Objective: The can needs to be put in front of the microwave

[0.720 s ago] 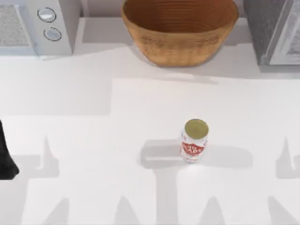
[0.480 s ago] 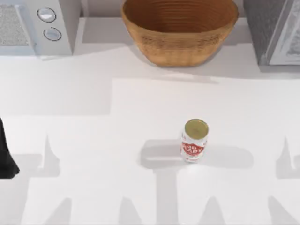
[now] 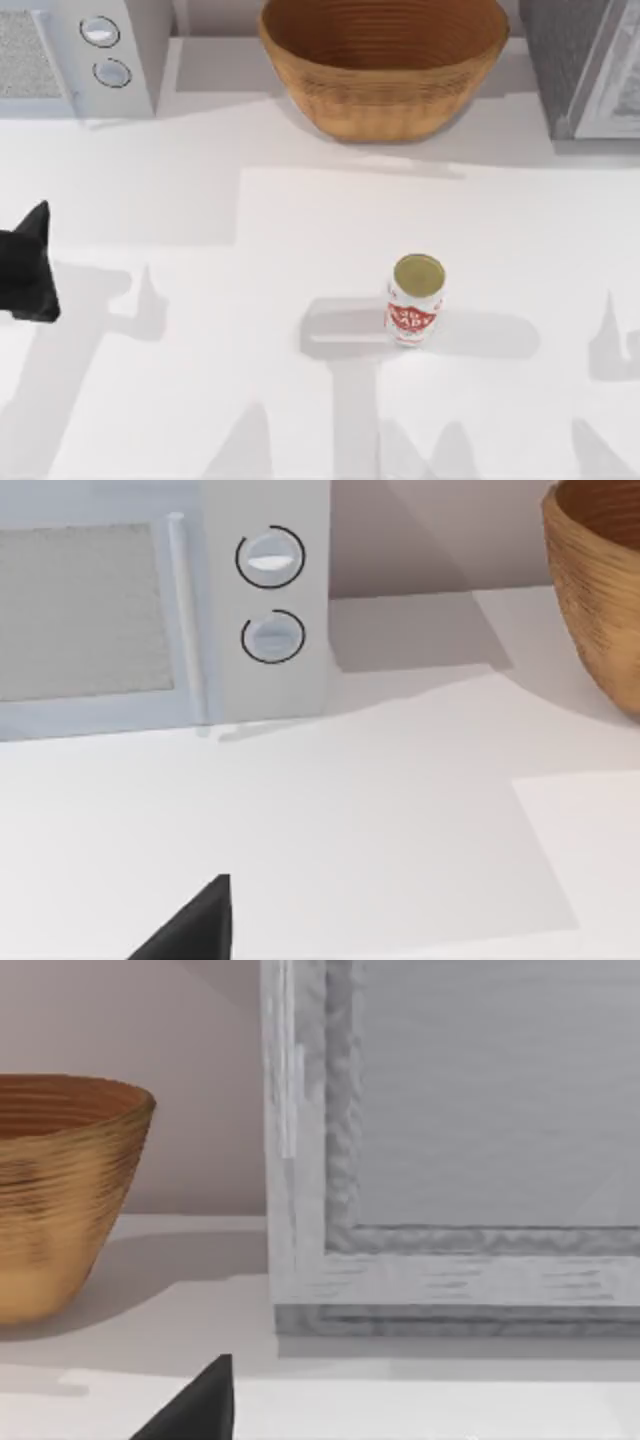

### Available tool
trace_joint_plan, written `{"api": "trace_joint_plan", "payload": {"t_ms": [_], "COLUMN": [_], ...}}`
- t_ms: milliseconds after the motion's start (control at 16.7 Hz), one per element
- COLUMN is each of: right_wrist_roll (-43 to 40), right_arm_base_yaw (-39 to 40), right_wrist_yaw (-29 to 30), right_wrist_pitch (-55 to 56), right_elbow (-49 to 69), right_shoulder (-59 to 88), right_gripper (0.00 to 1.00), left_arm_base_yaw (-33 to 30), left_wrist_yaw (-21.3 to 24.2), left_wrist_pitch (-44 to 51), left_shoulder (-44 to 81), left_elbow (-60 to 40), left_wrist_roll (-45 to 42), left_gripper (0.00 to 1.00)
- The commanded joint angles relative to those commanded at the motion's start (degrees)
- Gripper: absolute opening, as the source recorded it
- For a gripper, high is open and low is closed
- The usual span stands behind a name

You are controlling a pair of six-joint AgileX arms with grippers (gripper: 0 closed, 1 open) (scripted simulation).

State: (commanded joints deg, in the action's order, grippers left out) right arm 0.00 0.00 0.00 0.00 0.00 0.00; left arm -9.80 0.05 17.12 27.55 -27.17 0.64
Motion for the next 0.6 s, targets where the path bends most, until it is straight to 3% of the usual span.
{"api": "trace_joint_plan", "payload": {"t_ms": [600], "right_wrist_roll": [0.0], "right_arm_base_yaw": [0.0], "right_wrist_yaw": [0.0], "right_wrist_pitch": [0.0], "right_elbow": [0.0], "right_shoulder": [0.0], "right_gripper": [1.0], "left_arm_base_yaw": [-20.0], "left_wrist_yaw": [0.1], "left_wrist_pitch": [34.8], "left_shoulder": [56.0], "left_elbow": [-54.6], "left_wrist_roll": [1.2], "left_gripper": [1.0]}}
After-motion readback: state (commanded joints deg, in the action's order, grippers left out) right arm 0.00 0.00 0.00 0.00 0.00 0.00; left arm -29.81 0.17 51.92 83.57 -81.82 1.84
